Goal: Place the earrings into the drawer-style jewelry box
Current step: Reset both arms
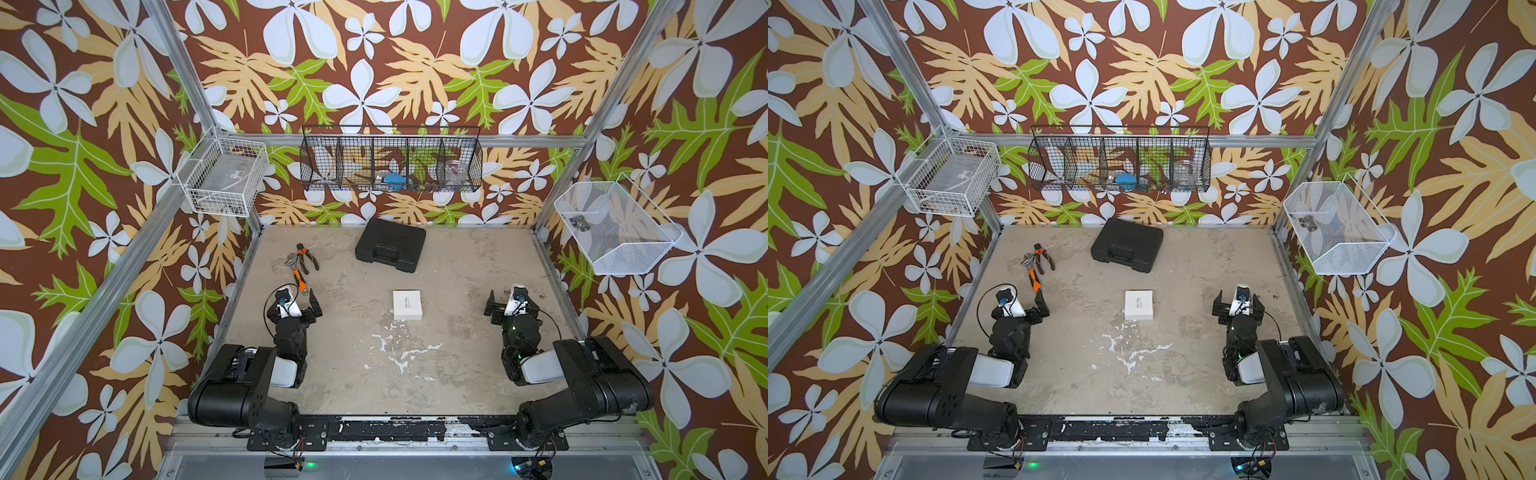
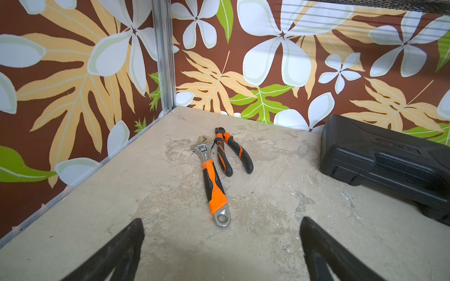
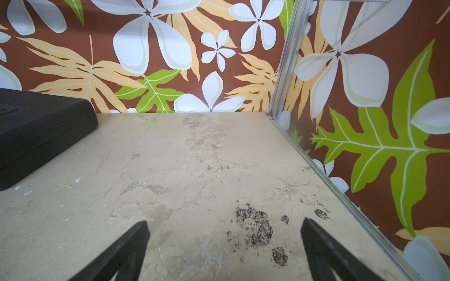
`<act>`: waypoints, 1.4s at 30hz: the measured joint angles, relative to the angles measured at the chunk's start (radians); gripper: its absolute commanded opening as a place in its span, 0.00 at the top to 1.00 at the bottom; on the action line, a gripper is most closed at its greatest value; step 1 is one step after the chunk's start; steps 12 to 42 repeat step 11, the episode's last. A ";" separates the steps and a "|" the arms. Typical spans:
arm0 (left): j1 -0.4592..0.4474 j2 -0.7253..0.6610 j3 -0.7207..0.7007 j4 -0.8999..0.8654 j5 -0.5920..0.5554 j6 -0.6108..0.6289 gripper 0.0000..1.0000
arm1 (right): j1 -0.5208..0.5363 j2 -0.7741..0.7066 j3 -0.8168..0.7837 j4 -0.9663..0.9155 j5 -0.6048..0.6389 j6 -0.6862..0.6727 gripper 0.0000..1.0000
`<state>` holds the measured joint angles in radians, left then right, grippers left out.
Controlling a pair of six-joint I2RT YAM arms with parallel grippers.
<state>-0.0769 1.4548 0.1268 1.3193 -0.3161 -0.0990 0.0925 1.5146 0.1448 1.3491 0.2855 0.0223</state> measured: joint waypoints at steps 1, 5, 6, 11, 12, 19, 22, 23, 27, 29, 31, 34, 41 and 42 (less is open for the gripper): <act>0.000 0.000 0.000 0.000 0.003 0.000 0.00 | 0.000 0.000 0.000 0.001 0.000 0.000 0.00; 0.000 0.000 0.000 0.001 0.004 0.000 0.00 | -0.001 0.000 0.000 0.008 0.000 0.000 0.00; 0.000 0.000 0.000 0.001 0.004 0.000 0.00 | 0.000 0.000 0.000 0.010 -0.001 0.000 0.00; 0.000 0.002 0.005 -0.001 0.019 0.010 0.00 | 0.000 0.000 0.001 0.011 -0.001 0.000 0.00; 0.000 0.002 0.005 -0.001 0.019 0.010 0.00 | 0.000 0.000 0.001 0.011 -0.001 0.000 0.00; 0.000 0.002 0.005 -0.001 0.019 0.010 0.00 | 0.000 0.000 0.001 0.011 -0.001 0.000 0.00; 0.000 0.002 0.005 -0.001 0.019 0.010 0.00 | 0.000 0.000 0.001 0.011 -0.001 0.000 0.00; 0.000 0.002 0.005 -0.001 0.019 0.010 0.00 | 0.000 0.000 0.001 0.011 -0.001 0.000 0.00; 0.000 0.002 0.005 -0.001 0.019 0.010 0.00 | 0.000 0.000 0.001 0.011 -0.001 0.000 0.00; 0.000 0.002 0.005 -0.001 0.019 0.010 0.00 | 0.000 0.000 0.001 0.011 -0.001 0.000 0.00; 0.000 0.002 0.005 -0.001 0.019 0.010 0.00 | 0.000 0.000 0.001 0.011 -0.001 0.000 0.00; 0.000 0.002 0.005 -0.001 0.019 0.010 0.00 | 0.000 0.000 0.001 0.011 -0.001 0.000 0.00; 0.000 0.002 0.005 -0.001 0.019 0.010 0.00 | 0.000 0.000 0.001 0.011 -0.001 0.000 0.00; 0.000 0.002 0.005 -0.001 0.019 0.010 0.00 | 0.000 0.000 0.001 0.011 -0.001 0.000 0.00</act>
